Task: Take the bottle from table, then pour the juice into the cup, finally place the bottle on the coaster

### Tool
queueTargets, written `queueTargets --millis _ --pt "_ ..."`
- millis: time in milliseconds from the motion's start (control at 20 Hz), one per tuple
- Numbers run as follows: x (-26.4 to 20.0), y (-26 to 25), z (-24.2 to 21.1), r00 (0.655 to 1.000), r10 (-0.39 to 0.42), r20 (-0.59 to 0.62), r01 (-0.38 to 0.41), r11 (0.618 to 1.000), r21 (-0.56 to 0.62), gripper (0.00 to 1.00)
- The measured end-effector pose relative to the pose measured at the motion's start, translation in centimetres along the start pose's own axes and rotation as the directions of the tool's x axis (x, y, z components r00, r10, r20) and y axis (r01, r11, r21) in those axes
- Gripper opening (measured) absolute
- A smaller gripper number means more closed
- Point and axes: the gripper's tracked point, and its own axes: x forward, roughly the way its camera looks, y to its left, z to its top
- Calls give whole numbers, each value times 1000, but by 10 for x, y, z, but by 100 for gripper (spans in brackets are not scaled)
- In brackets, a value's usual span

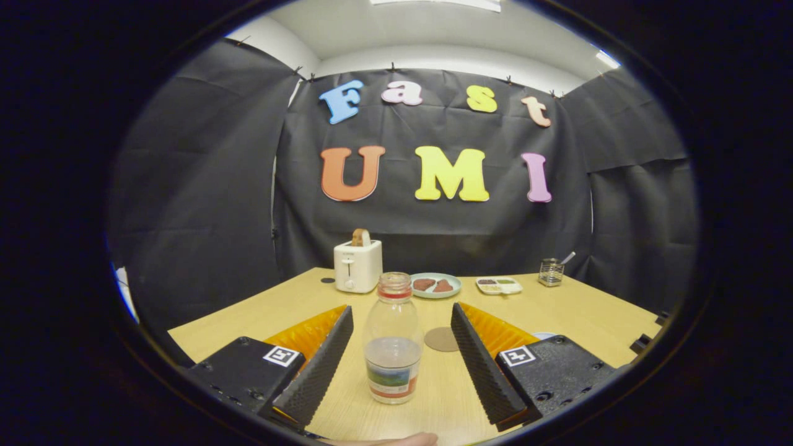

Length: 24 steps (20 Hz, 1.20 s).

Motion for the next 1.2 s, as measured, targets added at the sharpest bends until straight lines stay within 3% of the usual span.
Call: queueTargets --millis 500,700,1000,1200 --pt "41 9 -67 996 -59 -64 60 998 7 100" --pt "47 9 -75 996 -76 -50 76 997 3 100" --pt "47 4 -72 995 -51 -89 59 995 84 80" --pt "42 6 -63 995 -19 -98 35 987 159 80"
